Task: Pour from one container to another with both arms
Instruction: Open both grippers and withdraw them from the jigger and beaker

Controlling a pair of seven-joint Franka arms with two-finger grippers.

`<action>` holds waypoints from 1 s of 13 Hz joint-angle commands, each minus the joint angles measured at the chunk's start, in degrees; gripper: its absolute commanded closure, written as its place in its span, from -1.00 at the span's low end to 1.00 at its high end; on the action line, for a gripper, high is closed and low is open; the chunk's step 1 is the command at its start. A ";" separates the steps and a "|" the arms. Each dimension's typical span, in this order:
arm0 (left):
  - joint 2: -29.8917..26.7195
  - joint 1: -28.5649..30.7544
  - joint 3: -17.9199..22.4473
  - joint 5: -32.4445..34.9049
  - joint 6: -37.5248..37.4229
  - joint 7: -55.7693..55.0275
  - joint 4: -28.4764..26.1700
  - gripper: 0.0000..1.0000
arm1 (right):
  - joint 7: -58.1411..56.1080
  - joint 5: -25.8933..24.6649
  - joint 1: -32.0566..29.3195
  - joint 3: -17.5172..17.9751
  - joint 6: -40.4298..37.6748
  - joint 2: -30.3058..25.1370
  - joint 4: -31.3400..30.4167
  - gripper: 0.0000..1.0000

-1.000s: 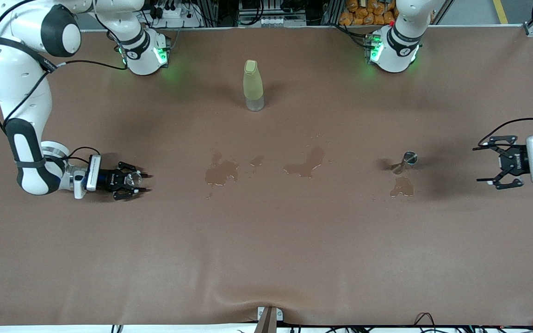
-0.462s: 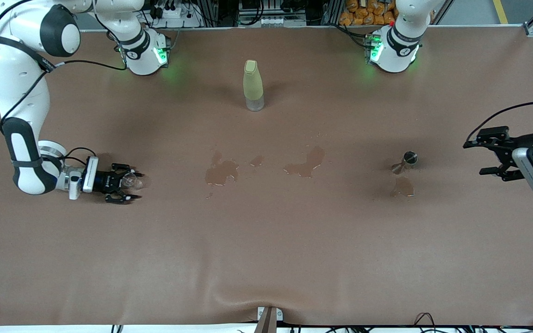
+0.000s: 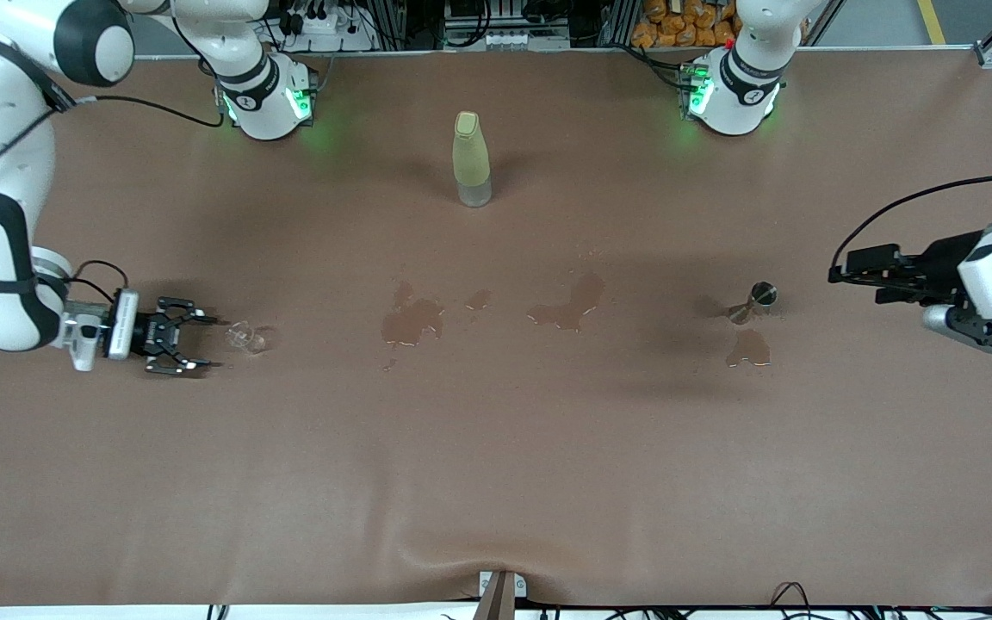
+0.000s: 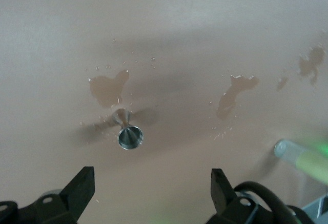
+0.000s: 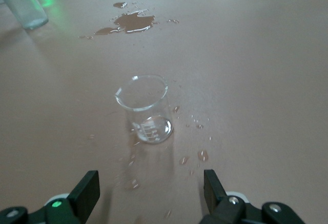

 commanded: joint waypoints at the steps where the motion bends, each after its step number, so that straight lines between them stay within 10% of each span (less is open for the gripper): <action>1: -1.37 0.45 -3.35 3.58 -0.26 -8.99 -0.50 -1.00 | 18.87 -10.95 0.15 -0.20 0.43 -10.28 -1.63 -0.83; 13: -1.55 -3.33 -11.27 17.82 1.24 -23.43 3.10 -1.00 | 80.50 -36.38 8.40 -2.57 -4.83 -36.66 0.47 -0.96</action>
